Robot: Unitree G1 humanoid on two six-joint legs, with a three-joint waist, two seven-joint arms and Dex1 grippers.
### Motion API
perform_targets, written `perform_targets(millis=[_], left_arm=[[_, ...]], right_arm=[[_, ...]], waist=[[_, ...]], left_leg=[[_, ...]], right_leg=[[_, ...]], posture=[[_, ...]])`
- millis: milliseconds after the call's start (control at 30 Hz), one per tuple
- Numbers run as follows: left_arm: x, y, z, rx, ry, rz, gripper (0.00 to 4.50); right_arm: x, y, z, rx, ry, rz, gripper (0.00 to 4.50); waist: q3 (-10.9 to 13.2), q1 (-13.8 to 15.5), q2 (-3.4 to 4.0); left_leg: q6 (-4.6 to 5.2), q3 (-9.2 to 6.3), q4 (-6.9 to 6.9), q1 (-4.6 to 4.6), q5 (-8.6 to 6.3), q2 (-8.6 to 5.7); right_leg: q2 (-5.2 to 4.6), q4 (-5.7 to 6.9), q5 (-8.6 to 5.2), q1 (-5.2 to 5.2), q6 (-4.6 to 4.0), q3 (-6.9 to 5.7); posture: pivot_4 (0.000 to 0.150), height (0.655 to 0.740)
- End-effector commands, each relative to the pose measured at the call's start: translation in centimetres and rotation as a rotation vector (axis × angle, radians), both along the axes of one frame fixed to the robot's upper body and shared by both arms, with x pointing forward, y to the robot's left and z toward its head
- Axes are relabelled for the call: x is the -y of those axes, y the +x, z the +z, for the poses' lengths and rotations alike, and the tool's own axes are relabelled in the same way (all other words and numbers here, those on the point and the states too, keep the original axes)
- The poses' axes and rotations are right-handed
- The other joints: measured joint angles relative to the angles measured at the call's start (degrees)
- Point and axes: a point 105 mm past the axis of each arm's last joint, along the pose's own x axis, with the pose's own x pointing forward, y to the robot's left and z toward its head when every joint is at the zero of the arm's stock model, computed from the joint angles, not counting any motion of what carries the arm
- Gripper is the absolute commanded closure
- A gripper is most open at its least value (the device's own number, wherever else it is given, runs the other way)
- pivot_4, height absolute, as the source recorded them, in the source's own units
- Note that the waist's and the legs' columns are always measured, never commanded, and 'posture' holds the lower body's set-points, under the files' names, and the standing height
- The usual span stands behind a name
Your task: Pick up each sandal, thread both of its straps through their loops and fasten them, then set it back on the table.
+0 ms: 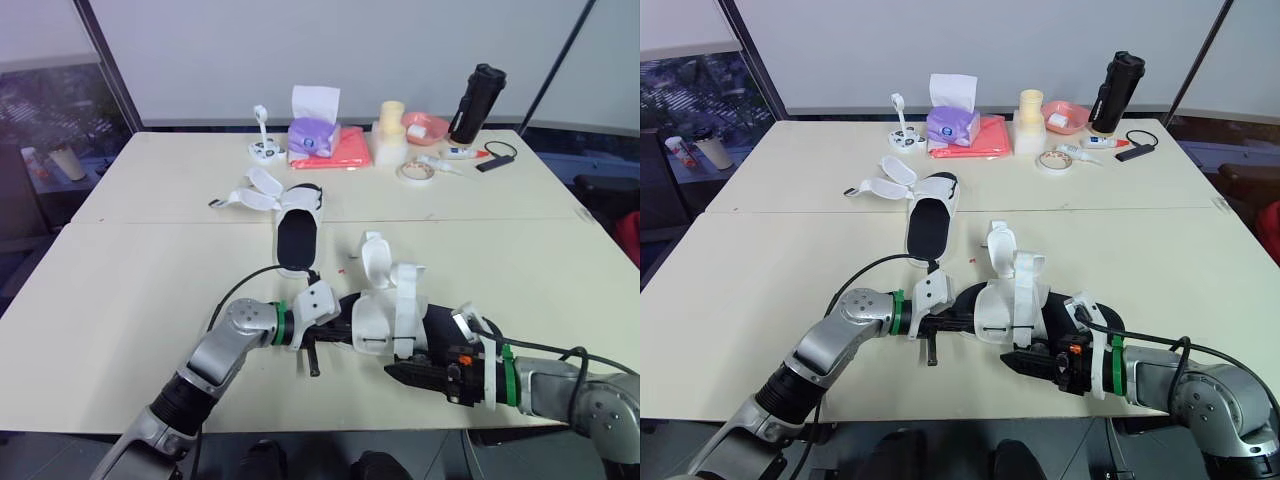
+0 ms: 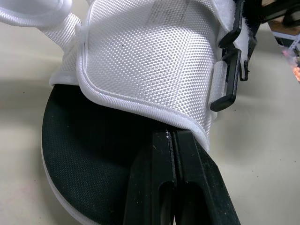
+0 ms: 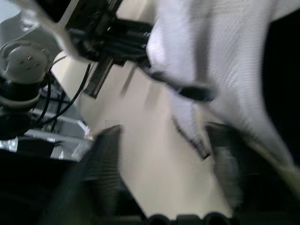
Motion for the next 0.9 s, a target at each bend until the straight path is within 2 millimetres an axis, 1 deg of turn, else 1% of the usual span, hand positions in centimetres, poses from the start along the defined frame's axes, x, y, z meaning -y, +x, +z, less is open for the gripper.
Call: perform_targets(millis=[33, 67, 100, 267, 400, 433, 567, 700, 833, 900], left_arm=[[-0.9, -1.0, -4.0, -0.132, 0.122, 0.022, 4.50], [-1.0, -1.0, -4.0, -0.133, 0.122, 0.022, 4.50], [-1.0, -1.0, -4.0, -0.135, 0.120, 0.022, 4.50], [-0.9, -1.1, -4.1, -0.140, 0.115, 0.021, 4.50], [-1.0, -1.1, -4.1, -0.142, 0.113, 0.021, 4.50], [-1.0, -1.1, -4.1, -0.142, 0.112, 0.021, 4.50], [-1.0, -1.1, -4.3, -0.144, 0.116, 0.020, 4.50], [-1.0, -1.1, -4.4, -0.145, 0.118, 0.014, 4.50], [-1.0, -1.1, -4.5, -0.149, 0.120, 0.012, 4.50], [-1.0, -1.0, -4.6, -0.150, 0.121, 0.010, 4.50]], right_arm=[[0.2, 0.5, 1.0, 0.051, 0.032, -0.026, 3.55], [0.3, 0.6, 1.1, 0.052, 0.035, -0.029, 4.09], [0.3, 0.4, 1.0, 0.048, 0.036, -0.025, 4.46], [0.0, -1.4, 0.4, -0.005, 0.020, 0.051, 4.46], [-0.6, -3.9, -0.4, -0.059, -0.001, 0.141, 4.46], [-0.6, -4.1, -0.5, -0.065, -0.003, 0.150, 4.46], [-1.0, -6.5, -0.7, -0.094, -0.031, 0.234, 4.46], [-0.9, -7.8, 0.0, -0.087, -0.049, 0.282, 4.46], [-1.1, -9.0, 1.8, -0.063, -0.028, 0.342, 4.46], [-1.3, -9.2, 2.5, -0.043, -0.014, 0.359, 4.46]], waist=[[0.00, 0.04, 0.00], [0.00, 0.03, 0.00], [0.00, 0.02, 0.00], [0.00, 0.10, 0.00], [-0.01, 0.14, -0.01], [-0.01, 0.10, -0.01], [-0.03, 0.08, -0.02], [-0.07, 0.07, -0.07], [-0.09, 0.10, -0.13], [-0.13, 0.11, -0.18]], left_leg=[[0.00, 0.00, -0.01, 0.00, 0.00, 0.00], [0.00, 0.00, -0.01, 0.00, 0.00, 0.00], [0.00, 0.00, -0.02, 0.00, 0.00, 0.00], [0.00, -0.01, -0.02, 0.00, 0.00, 0.00], [0.00, -0.02, -0.05, -0.01, 0.00, 0.00], [0.00, -0.03, -0.06, -0.01, 0.00, 0.00], [0.00, -0.03, -0.05, -0.01, 0.00, 0.00], [0.00, -0.03, -0.05, -0.01, 0.00, 0.00], [0.00, -0.03, -0.05, -0.01, 0.00, 0.00], [0.00, -0.04, -0.06, -0.01, 0.00, 0.00]], right_leg=[[0.00, -0.01, 0.00, 0.00, 0.00, 0.00], [0.00, -0.01, 0.00, 0.00, 0.00, 0.00], [0.00, -0.01, 0.00, 0.00, 0.00, 0.00], [-0.01, -0.02, 0.00, 0.00, 0.00, 0.00], [-0.01, -0.04, 0.00, 0.00, 0.00, -0.02], [-0.01, -0.05, 0.00, 0.00, 0.00, -0.03], [-0.01, -0.05, 0.00, 0.00, 0.00, -0.02], [0.00, -0.06, -0.01, 0.00, 0.00, -0.02], [0.00, -0.07, -0.01, 0.01, 0.00, -0.02], [0.01, -0.08, -0.01, 0.02, 0.00, -0.03]], posture=[[0.150, 0.7400], [0.150, 0.7400], [0.150, 0.7400], [0.150, 0.7400], [0.150, 0.7400], [0.150, 0.7400], [0.150, 0.7400], [0.150, 0.7400], [0.150, 0.7400], [0.150, 0.7400]])
